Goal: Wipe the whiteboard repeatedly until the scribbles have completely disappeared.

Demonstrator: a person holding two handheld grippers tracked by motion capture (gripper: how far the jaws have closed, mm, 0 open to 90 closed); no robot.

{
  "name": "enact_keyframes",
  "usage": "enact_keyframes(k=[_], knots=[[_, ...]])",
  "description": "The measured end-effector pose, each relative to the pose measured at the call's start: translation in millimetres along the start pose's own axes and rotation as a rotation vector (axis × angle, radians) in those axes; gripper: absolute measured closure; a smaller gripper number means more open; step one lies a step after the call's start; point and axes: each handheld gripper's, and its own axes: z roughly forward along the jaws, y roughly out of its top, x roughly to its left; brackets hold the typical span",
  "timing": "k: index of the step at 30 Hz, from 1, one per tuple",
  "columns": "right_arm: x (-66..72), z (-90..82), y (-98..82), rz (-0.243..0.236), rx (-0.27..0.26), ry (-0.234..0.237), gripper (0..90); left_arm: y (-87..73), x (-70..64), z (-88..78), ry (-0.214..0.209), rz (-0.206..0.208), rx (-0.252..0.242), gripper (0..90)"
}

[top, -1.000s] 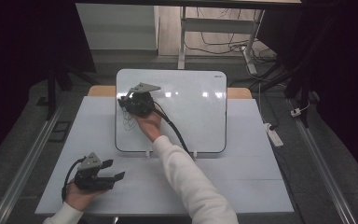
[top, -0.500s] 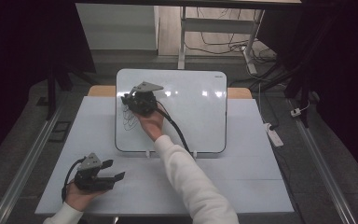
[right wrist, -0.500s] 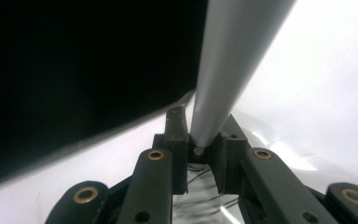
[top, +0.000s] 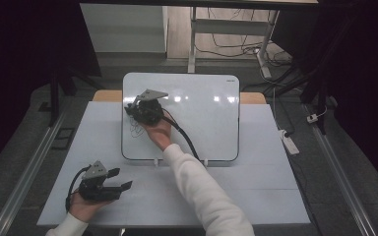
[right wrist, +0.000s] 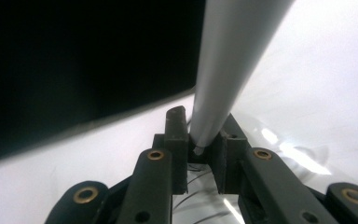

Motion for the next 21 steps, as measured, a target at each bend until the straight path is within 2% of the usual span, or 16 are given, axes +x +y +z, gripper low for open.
enact_keyframes(k=[2,3,4,6,7,8,10,11,12,13,14,16,18,19,20,21], knots=[[2.9,-0.8,-1.8,-0.031,0.028,0.008,78.4,0.0,-0.3,-0.3,0.002,0.002,-0.001,28.6],[0.6,-3.5,-0.3,-0.031,0.021,-0.005,78.4,-0.2,-0.6,-0.8,0.003,0.003,-0.002,28.6],[-3.9,-8.1,2.3,-0.024,-0.001,-0.046,78.4,-0.4,-0.8,-1.1,0.003,0.002,-0.003,28.6],[-14.5,-17.4,6.8,0.042,-0.055,-0.111,78.4,-0.2,-0.9,-1.0,0.003,0.0,-0.003,28.6],[-15.8,-18.7,6.6,0.061,-0.064,-0.109,78.4,0.0,-0.7,-0.5,0.002,0.0,-0.002,28.6],[-12.2,-17.0,4.7,0.054,-0.051,-0.093,78.4,0.2,-0.6,0.3,0.001,-0.002,0.0,28.6],[4.0,-7.1,-4.6,0.0,0.011,-0.031,78.4,0.6,-0.5,1.0,0.001,0.003,0.0,28.6],[11.4,-3.7,-8.9,-0.037,0.03,-0.017,78.4,0.6,-0.6,0.6,0.002,0.005,-0.002,28.6],[14.1,-3.5,-10.6,-0.062,0.031,-0.023,78.4,0.4,-0.9,-0.1,0.004,0.004,-0.006,28.7],[10.9,-5.1,-9.6,-0.055,0.026,-0.022,78.4,0.0,-1.1,-0.9,0.005,0.005,-0.008,28.7],[4.5,-8.8,-7.3,-0.034,-0.006,-0.045,78.3,-0.4,-1.2,-1.4,0.004,0.003,-0.009,28.7],[-12.6,-21.7,0.9,0.01,-0.068,-0.137,78.4,-0.5,-1.2,-1.5,0.003,0.001,-0.011,28.7],[-26.2,-31.5,6.5,0.059,-0.122,-0.178,78.4,0.3,-1.4,-0.7,0.0,0.002,-0.012,28.7],[-28.0,-32.6,6.5,0.071,-0.128,-0.176,78.4,0.6,-1.4,-0.4,-0.001,0.006,-0.011,28.7],[-25.7,-31.3,5.0,0.063,-0.115,-0.167,78.4,0.8,-1.2,-0.2,-0.001,0.008,-0.01,28.7],[-20.6,-27.7,1.9,0.041,-0.086,-0.132,78.4,0.9,-0.7,0.1,-0.001,0.007,-0.009,28.7]])
